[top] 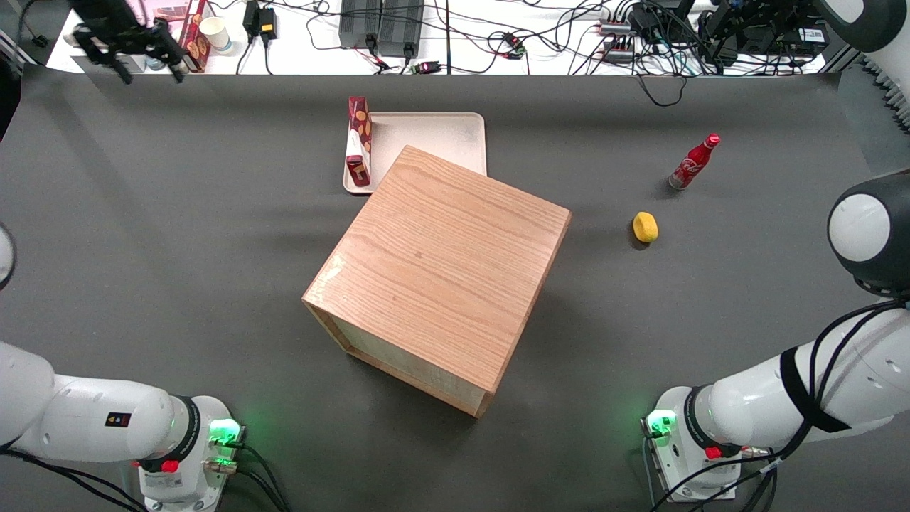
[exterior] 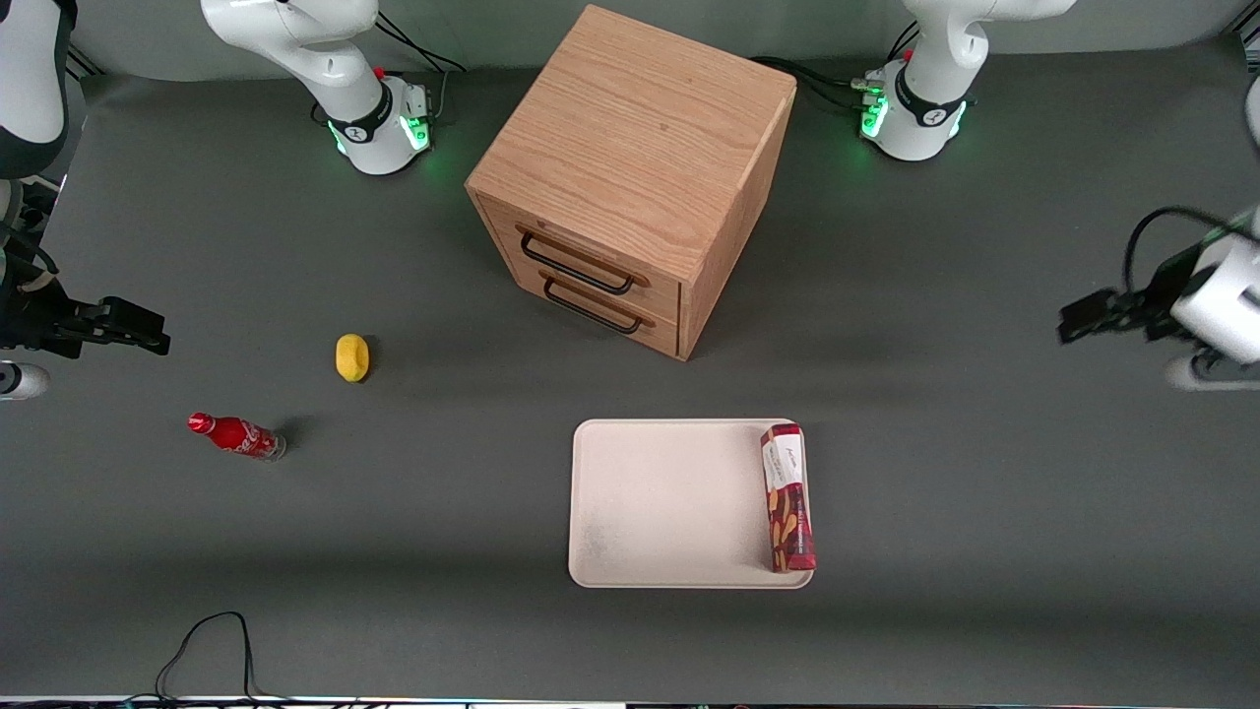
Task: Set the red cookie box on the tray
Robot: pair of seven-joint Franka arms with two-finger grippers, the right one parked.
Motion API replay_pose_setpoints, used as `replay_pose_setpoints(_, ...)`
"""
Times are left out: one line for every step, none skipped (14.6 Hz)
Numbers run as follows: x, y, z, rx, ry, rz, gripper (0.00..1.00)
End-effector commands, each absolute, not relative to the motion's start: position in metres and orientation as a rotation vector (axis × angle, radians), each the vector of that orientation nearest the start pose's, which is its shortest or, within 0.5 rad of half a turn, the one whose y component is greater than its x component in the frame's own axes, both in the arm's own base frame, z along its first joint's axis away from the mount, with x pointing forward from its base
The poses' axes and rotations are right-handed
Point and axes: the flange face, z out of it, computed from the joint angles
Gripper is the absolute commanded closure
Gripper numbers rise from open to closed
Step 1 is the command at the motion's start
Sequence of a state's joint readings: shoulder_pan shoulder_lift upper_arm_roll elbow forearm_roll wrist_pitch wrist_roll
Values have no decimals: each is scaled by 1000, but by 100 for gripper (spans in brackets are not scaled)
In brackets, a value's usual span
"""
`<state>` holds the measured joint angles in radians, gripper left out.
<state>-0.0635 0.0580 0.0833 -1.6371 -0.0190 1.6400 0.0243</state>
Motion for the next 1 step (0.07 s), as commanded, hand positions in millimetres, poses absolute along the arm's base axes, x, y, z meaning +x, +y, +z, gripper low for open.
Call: replay_pose_setpoints(548,13,569,-3145,91,94,0)
